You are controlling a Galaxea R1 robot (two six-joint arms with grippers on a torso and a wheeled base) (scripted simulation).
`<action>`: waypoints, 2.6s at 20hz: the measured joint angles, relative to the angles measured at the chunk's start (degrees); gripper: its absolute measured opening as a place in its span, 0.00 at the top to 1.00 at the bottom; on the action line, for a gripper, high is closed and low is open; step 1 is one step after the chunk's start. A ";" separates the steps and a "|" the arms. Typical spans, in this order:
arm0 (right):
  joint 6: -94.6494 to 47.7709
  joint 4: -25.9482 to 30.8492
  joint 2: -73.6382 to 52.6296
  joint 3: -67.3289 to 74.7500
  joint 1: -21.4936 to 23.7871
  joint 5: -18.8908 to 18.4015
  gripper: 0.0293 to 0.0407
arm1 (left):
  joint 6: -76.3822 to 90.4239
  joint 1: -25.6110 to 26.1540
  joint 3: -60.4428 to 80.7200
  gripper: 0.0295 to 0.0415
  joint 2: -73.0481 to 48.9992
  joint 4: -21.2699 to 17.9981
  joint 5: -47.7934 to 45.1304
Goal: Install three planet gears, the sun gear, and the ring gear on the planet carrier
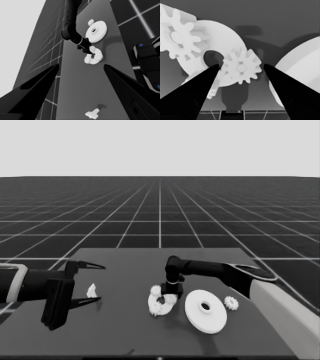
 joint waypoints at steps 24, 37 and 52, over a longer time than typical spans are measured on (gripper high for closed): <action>-28.46 6.30 -42.95 14.63 2.68 6.39 0.19 | 0.00 0.00 0.00 0.25 0.00 0.00 0.00; -29.92 3.63 -40.16 9.33 -1.98 10.18 0.86 | 0.00 0.00 0.00 0.25 0.00 0.00 0.00; -4.52 21.65 -37.78 26.36 22.57 -6.66 0.86 | 0.00 0.00 0.00 0.25 0.00 0.00 0.00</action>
